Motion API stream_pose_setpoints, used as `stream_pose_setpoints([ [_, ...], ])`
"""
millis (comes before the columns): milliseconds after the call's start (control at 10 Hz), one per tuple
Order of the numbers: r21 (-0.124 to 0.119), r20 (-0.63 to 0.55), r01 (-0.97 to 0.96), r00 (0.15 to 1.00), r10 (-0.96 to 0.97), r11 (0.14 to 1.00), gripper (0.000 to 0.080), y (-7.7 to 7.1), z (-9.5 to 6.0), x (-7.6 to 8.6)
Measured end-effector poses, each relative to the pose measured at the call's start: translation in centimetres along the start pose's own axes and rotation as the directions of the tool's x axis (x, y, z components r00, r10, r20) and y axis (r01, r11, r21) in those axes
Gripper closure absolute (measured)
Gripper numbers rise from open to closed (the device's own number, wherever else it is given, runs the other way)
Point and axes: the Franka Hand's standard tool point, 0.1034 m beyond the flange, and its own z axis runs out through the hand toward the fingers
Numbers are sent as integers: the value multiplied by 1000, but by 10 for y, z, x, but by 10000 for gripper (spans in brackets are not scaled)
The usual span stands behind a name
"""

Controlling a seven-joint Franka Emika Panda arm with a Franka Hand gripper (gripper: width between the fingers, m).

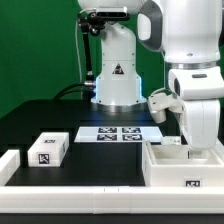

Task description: Assemble cabinet

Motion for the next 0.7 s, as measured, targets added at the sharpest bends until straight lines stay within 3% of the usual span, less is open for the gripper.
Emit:
stream_pose_setpoints([
  [100, -1, 0, 0, 1000, 0, 1000, 151, 0, -1, 0],
  [200, -11, 5, 1, 1000, -1, 1000, 151, 2, -11, -2],
  [400, -39, 22, 7, 1000, -6, 999, 151, -9, -41, -3],
  [600, -55, 26, -8, 1000, 9, 998, 151, -26, -58, 12],
  [700, -55, 16, -14, 1000, 15, 998, 151, -38, -55, 26],
])
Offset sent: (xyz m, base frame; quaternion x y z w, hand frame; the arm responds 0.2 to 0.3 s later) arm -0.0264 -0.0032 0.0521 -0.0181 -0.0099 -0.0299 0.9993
